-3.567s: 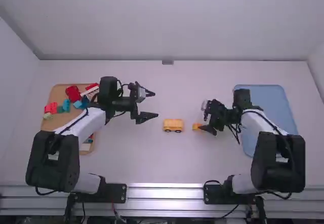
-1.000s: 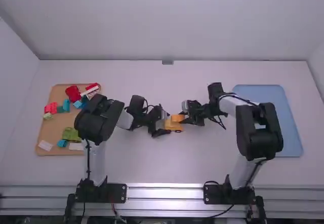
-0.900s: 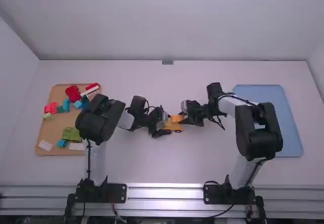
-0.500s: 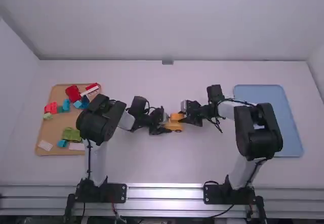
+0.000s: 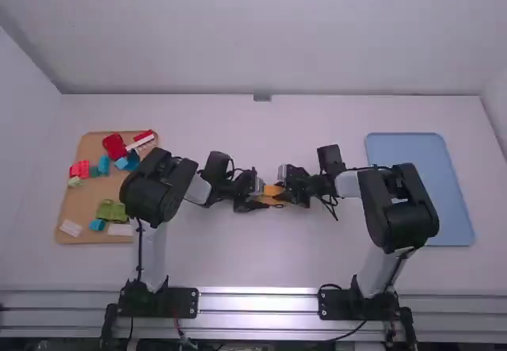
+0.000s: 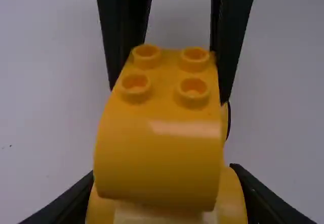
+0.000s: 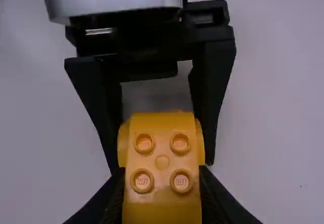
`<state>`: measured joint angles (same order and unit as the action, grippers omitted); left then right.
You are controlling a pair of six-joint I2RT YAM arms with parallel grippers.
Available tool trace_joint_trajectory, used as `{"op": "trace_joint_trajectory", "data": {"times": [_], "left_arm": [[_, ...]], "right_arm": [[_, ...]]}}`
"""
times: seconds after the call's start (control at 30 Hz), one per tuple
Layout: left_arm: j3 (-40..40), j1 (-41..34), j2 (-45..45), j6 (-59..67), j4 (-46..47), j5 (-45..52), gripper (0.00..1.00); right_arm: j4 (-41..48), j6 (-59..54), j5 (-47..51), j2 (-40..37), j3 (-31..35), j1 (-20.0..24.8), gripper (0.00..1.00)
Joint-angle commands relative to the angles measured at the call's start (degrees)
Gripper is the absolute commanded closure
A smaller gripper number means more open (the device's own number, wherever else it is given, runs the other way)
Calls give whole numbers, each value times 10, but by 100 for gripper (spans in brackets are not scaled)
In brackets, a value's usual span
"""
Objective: Assemble lego blocks to make yellow taxi
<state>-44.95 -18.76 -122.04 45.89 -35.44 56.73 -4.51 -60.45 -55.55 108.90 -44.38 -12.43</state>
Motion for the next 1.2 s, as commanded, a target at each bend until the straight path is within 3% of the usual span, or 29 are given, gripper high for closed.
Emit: {"op": "trace_joint_trajectory", "data": {"times": [0.0,0.53,1.17], "left_arm": [[5,-7,-7,0,0,12,55],[8,-7,-7,0,0,13,60],[8,-7,-7,0,-4,26,66]], "right_arm": [[4,7,28,-6,15,1,82],[10,37,193,-6,19,-56,87],[108,-19,208,-6,-36,-90,90]]}}
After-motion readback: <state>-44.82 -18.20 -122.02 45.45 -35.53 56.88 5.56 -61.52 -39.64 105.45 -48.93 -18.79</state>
